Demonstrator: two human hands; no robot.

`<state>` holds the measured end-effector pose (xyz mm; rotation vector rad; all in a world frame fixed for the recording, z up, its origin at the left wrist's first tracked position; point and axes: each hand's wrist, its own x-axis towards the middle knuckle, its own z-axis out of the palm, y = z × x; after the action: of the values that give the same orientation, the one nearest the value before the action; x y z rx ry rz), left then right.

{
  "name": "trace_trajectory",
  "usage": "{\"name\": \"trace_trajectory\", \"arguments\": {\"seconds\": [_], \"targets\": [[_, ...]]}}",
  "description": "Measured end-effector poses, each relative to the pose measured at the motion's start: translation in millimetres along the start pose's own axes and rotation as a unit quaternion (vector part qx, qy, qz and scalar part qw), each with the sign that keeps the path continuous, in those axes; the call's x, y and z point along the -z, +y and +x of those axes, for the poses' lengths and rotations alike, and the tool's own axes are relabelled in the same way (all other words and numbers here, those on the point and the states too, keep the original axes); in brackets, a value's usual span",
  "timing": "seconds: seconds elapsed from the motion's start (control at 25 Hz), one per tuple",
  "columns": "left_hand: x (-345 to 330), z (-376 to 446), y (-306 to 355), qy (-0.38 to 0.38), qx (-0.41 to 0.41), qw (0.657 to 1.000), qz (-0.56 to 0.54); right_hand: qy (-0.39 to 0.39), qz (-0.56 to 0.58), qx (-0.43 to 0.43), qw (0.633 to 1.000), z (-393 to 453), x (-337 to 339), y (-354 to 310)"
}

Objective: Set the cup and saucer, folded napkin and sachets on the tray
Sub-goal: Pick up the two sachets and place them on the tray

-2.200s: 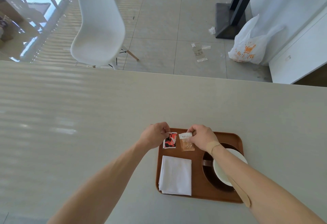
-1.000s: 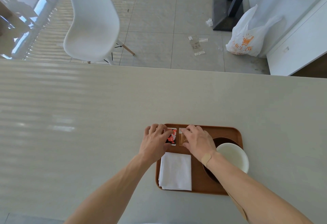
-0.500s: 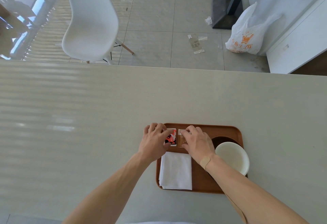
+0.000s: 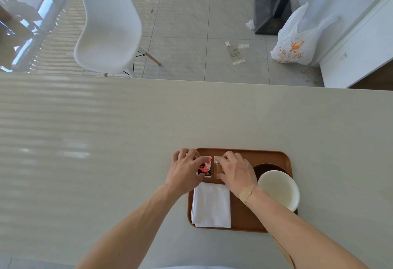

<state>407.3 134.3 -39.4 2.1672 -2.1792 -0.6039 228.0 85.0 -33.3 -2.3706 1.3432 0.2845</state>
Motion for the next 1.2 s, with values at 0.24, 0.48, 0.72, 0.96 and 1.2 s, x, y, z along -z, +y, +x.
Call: {"name": "trace_trajectory", "arguments": {"seconds": [0.24, 0.48, 0.72, 0.96, 1.2], "targets": [[-1.0, -1.0, 0.0, -0.001, 0.003, 1.000, -0.002, 0.006, 0.006, -0.010, 1.000, 0.1, -0.4, -1.8], [-1.6, -0.6, -0.8, -0.002, 0.003, 1.000, -0.001, 0.010, 0.010, -0.008, 1.000, 0.2, -0.2, -1.4], [-2.1, -0.3, -0.2, 0.003, 0.004, 1.000, -0.003, 0.014, 0.011, -0.007, 1.000, -0.9, -1.3, -0.6], [-3.0, 0.0, -0.2, 0.005, 0.003, 1.000, 0.001, 0.023, 0.013, -0.004, 1.000, -2.4, -3.1, 0.0], [-3.3, 0.2, 0.3, 0.006, 0.004, 1.000, 0.000, 0.027, 0.015, -0.008, 0.999, -0.8, -2.6, -0.8]]}}
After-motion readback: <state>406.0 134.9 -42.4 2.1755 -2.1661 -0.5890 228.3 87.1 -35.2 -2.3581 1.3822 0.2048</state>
